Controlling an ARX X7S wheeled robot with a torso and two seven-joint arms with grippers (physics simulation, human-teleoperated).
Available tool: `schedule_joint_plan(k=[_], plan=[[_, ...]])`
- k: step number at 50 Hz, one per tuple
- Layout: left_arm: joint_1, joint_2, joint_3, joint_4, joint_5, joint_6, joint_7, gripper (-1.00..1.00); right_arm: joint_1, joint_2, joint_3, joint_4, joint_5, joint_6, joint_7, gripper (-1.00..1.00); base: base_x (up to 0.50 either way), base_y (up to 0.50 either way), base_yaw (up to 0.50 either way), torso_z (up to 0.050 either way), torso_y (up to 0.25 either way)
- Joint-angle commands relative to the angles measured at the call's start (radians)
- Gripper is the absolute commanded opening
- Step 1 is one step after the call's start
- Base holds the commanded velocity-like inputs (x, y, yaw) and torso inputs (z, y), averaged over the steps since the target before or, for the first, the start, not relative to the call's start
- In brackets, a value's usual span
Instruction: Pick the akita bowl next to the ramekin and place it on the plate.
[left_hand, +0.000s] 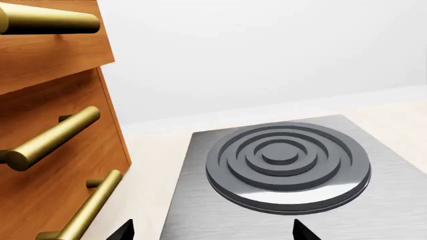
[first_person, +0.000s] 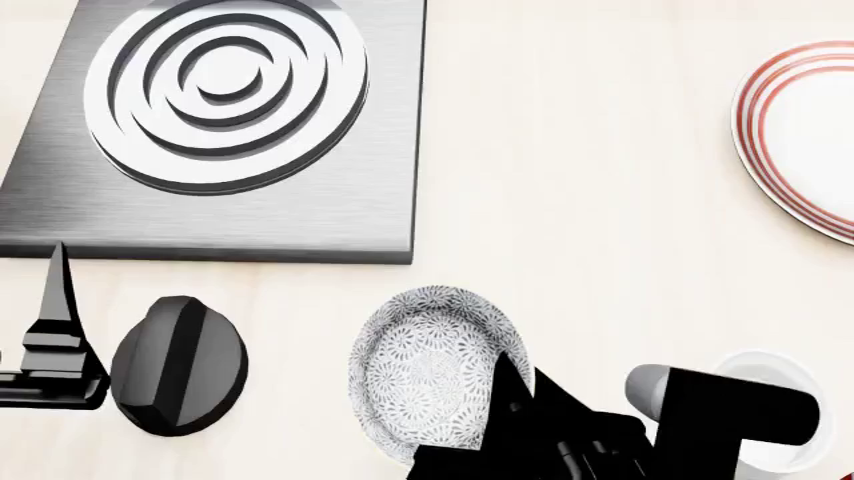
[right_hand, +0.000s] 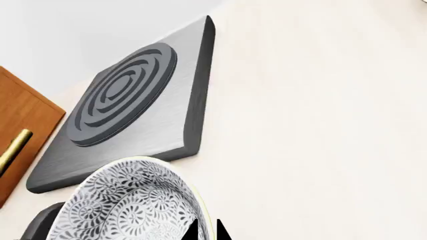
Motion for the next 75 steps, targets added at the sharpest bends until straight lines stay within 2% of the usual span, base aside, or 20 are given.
schedule_joint_plan(k=[1,13,36,75], plan=[[-0.001,-0.003,0.001,0.001,-0.004,0.001,-0.002,1.0,0.069,-0.001,0.051,-0.03,0.134,0.05,0.088,-1.0,0.0,0.0,0.0,0.0,0.0],[0.003,-0.006,0.0,-0.005,-0.005,0.009,-0.005,1.0,0.134,-0.005,0.037,-0.002,0.16,0.027,0.123,-1.0,0.0,0.0,0.0,0.0,0.0],[0.006,-0.009,0.008,-0.018,-0.006,0.021,-0.008,1.0,0.256,0.03,-0.035,0.174,0.053,-0.103,0.067,-1.0,0.0,0.0,0.0,0.0,0.0],[0.002,-0.017,0.015,-0.033,-0.006,0.029,-0.018,1.0,0.41,0.123,-0.039,0.358,0.004,-0.169,0.073,-1.0,0.0,0.0,0.0,0.0,0.0]])
